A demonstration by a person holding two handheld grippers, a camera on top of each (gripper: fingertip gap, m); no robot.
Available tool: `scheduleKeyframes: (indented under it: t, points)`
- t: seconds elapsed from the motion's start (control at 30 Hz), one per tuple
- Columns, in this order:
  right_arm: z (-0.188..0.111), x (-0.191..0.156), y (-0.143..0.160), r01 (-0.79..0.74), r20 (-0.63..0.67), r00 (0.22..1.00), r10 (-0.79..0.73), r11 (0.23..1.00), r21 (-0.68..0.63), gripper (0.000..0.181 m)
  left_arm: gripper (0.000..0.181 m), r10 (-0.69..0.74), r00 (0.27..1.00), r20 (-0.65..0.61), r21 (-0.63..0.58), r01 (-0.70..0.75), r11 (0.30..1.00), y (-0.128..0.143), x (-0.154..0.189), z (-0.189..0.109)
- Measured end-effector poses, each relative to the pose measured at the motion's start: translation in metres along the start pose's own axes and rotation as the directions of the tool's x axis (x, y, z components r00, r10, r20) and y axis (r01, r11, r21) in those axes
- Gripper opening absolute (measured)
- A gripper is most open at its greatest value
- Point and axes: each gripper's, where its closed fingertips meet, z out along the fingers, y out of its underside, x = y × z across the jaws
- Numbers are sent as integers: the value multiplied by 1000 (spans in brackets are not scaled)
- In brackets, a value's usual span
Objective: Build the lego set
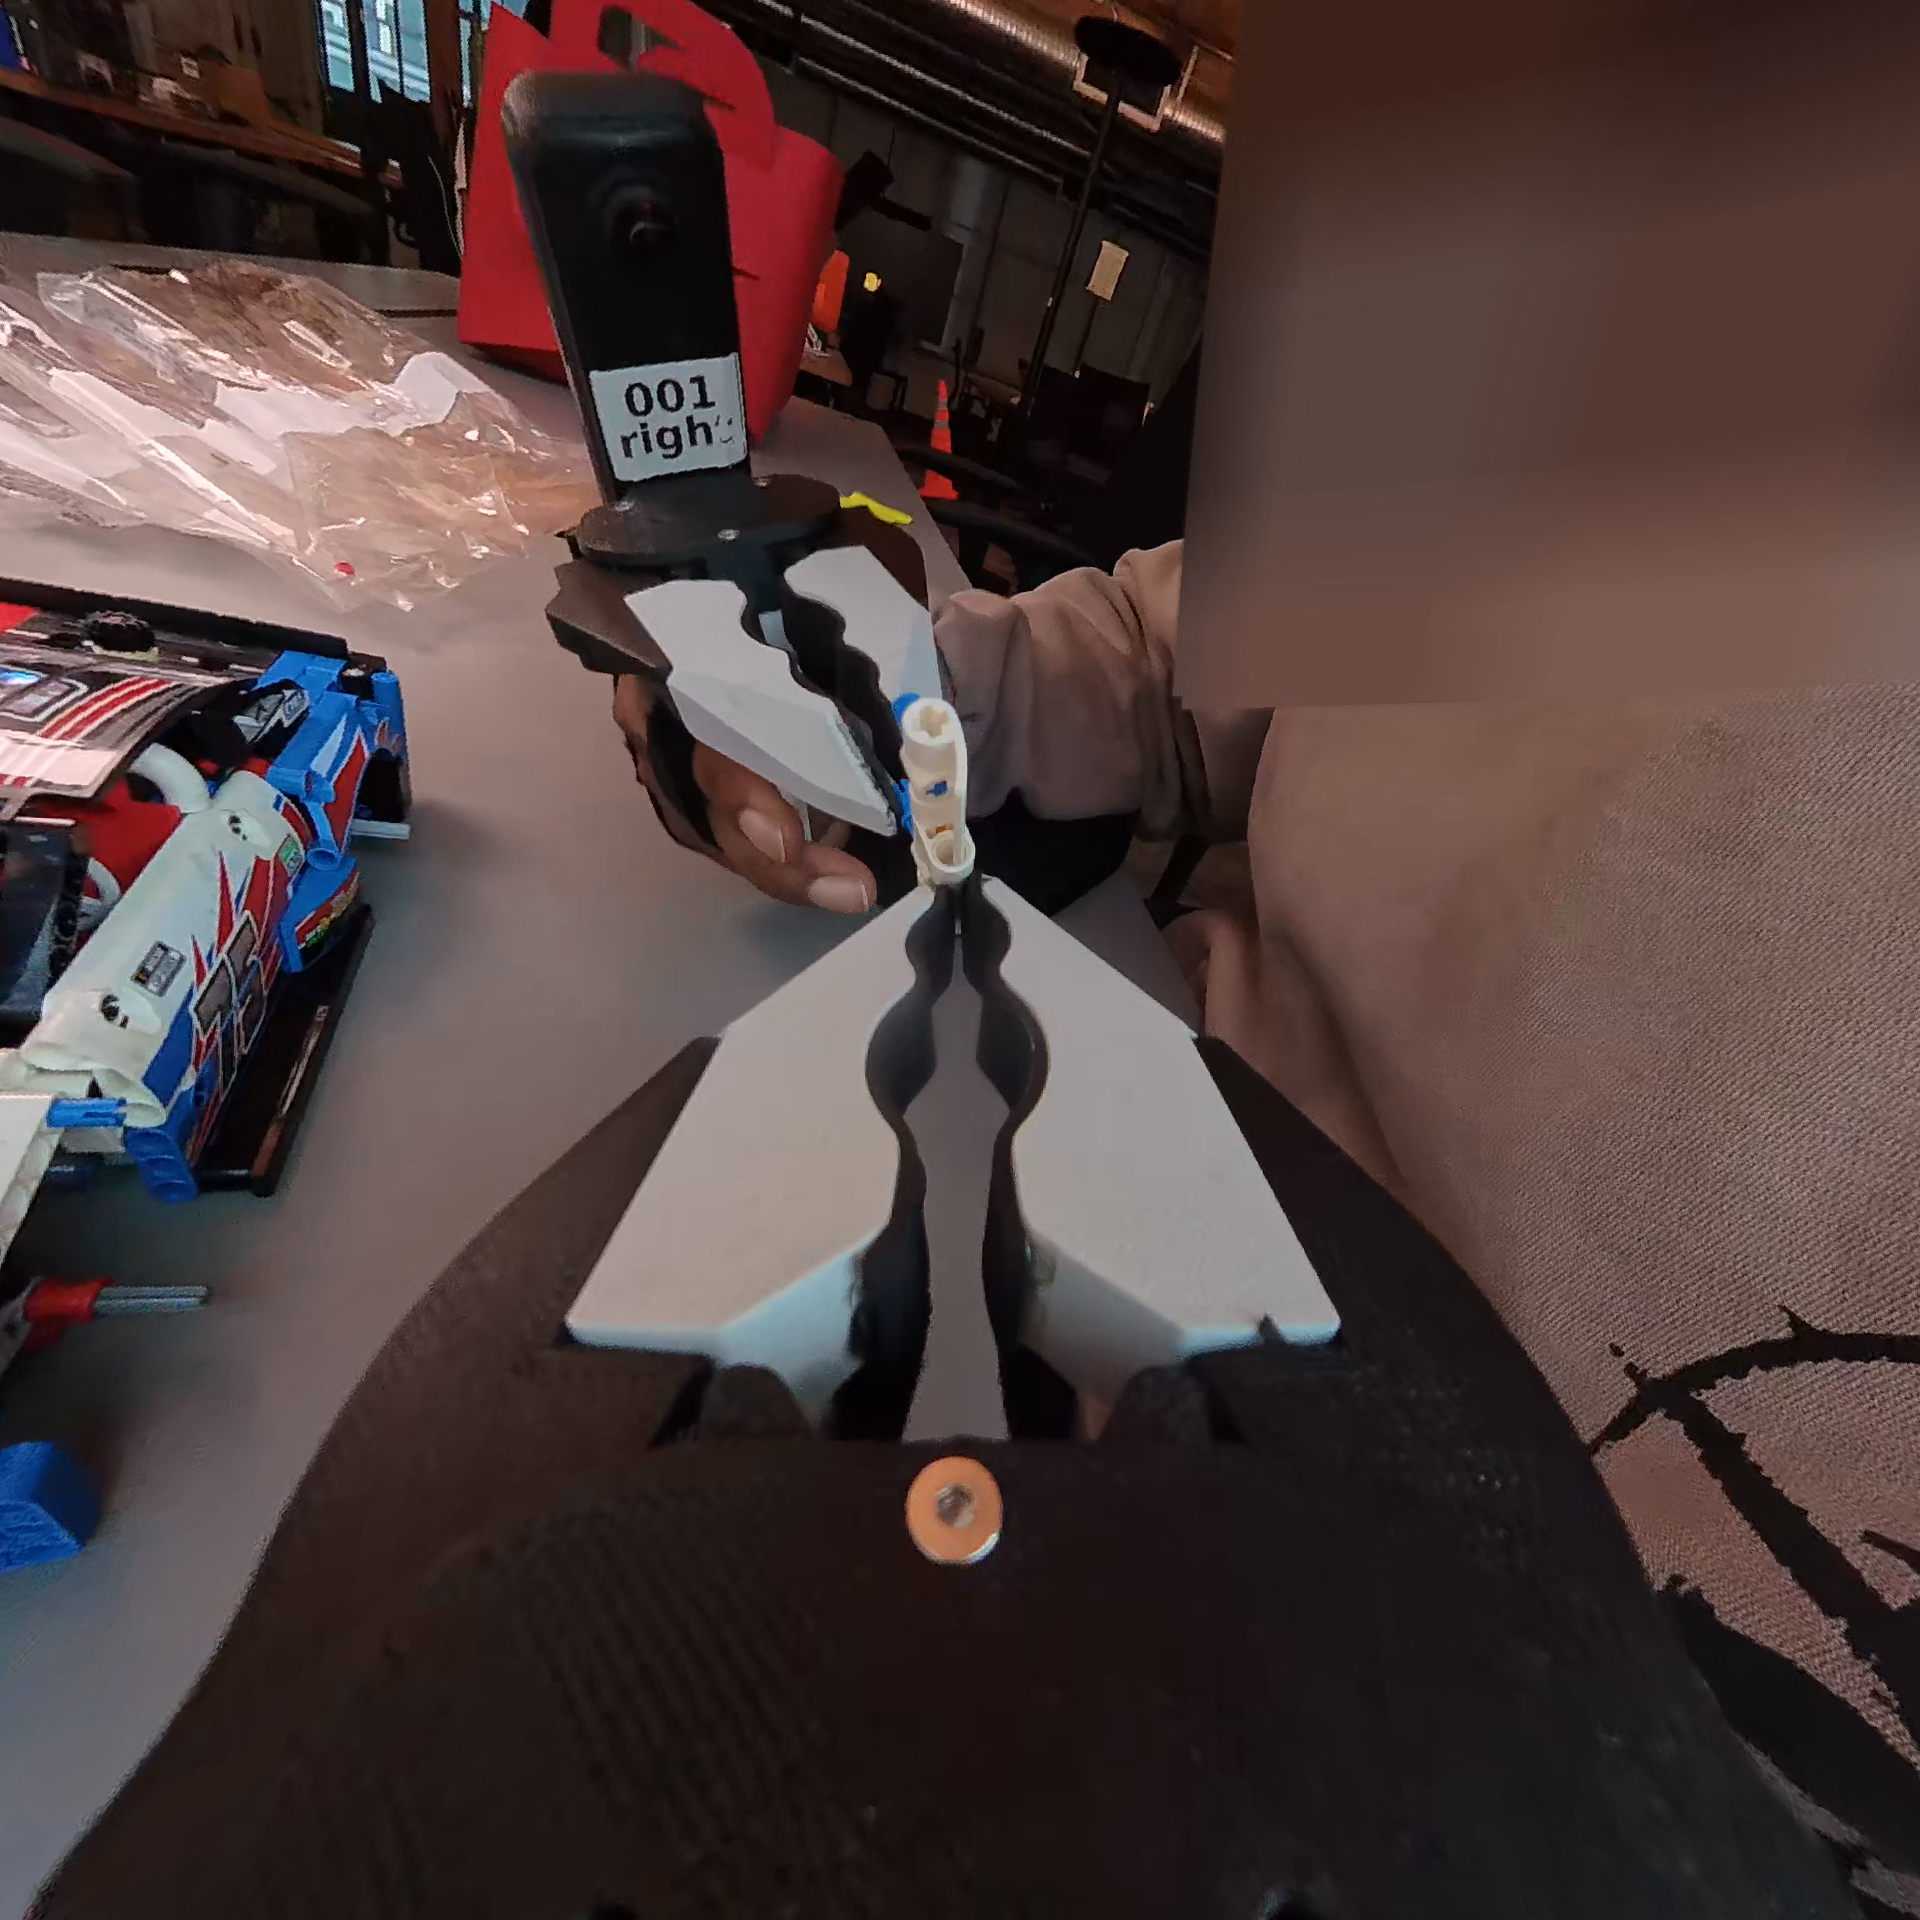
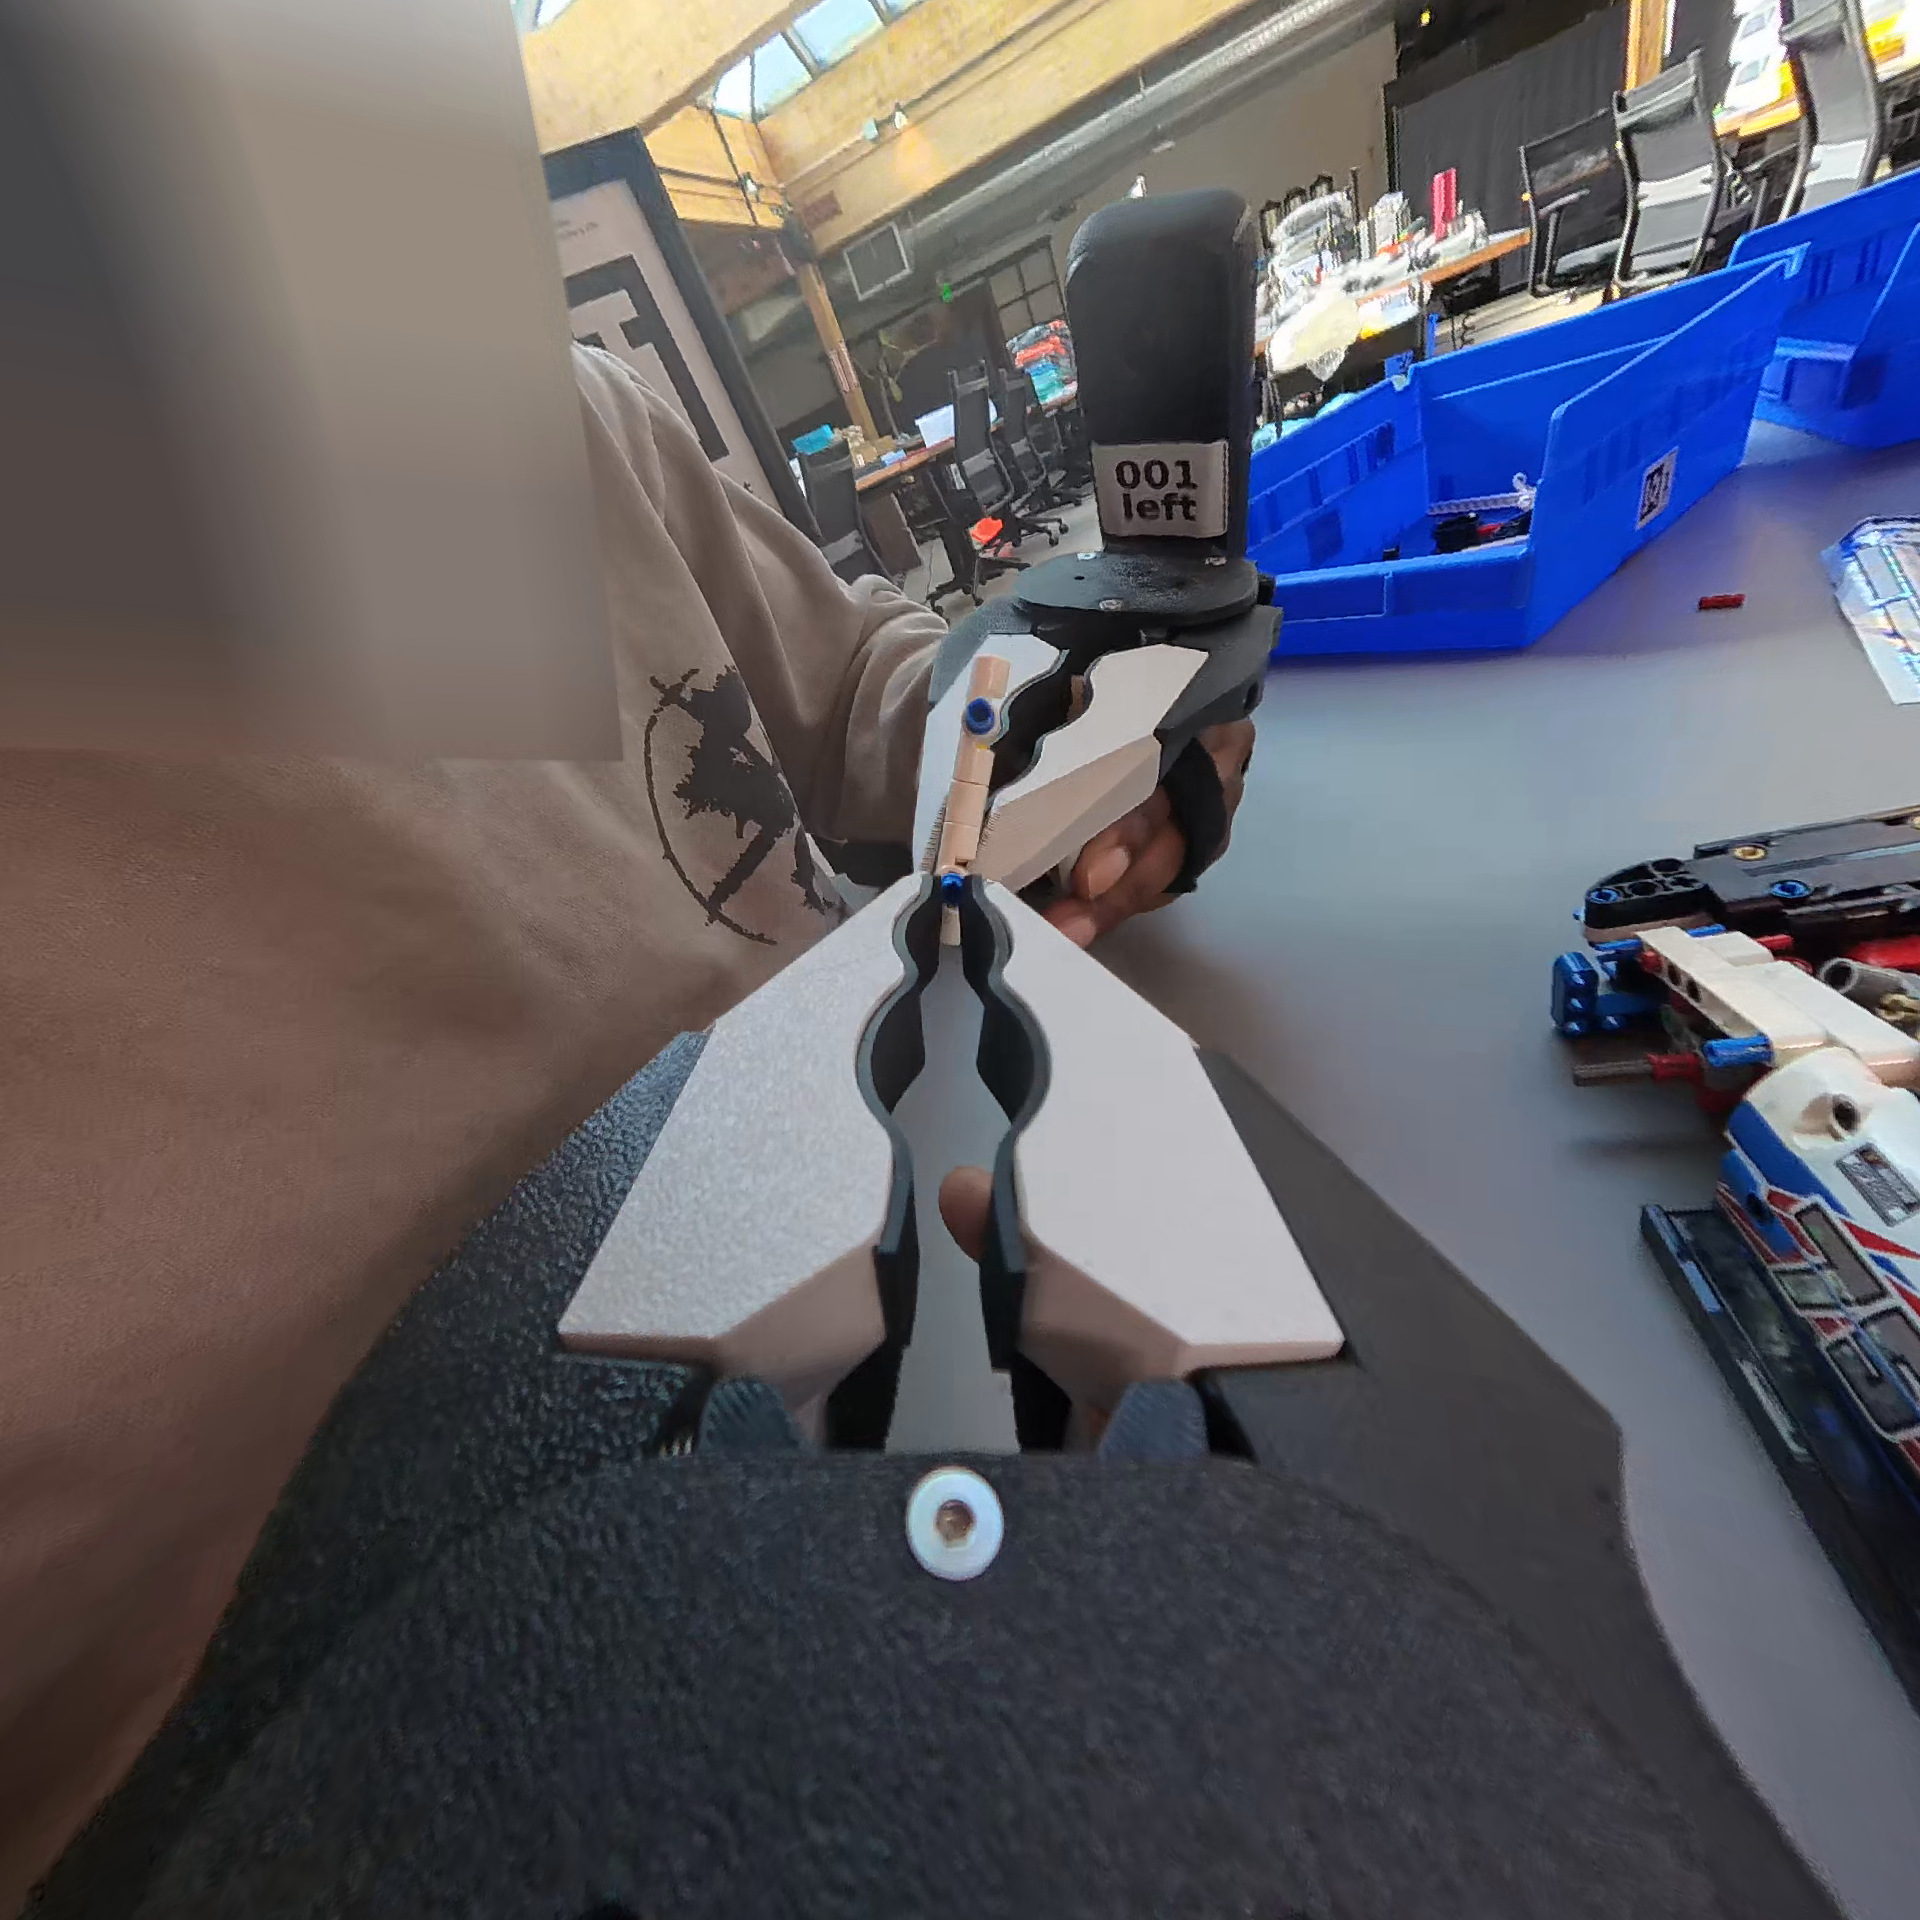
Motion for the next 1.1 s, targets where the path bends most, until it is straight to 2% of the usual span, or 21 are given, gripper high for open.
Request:
scheduleKeyframes:
  t: [0.07, 0.23, 0.67, 0.8, 0.87, 0.97, 1.03, 1.1]
  points:
    - [0, 1, 9, 10, -9, 1000, -10, 998, -62, 3, 0, 4, 1000, 0, -54, -4, 999, 8, 0, 2]
    - [2, 2, 19, 27, -25, 999, -30, 991, -131, 3, 0, -1, 1000, 8, -93, 2, 996, 15, -2, 4]
    - [4, 5, 26, -11, -27, 1000, 8, 992, -129, 3, 0, -36, 999, 12, -120, 37, 992, 21, -7, 4]
    - [-6, 26, 5, 13, -129, 992, -14, 1000, -7, 5, 0, -157, 986, 64, -8, 158, 987, 2, -27, -1]
    - [-14, 33, -8, 78, -208, 976, -69, 996, 36, 24, 0, -245, 967, 61, 94, 239, 966, -12, -34, -10]
    - [-13, 38, -7, 102, -277, 956, -95, 995, 11, 29, 0, -359, 933, 32, 204, 346, 916, -22, -42, -21]
    - [-3, 39, -4, 110, -301, 947, -109, 994, -13, 28, 0, -370, 928, 40, 219, 353, 910, -24, -43, -22]
    - [1, 46, -8, 139, -364, 922, -131, 990, -5, 20, 0, -367, 929, 47, 226, 348, 910, -26, -41, -19]
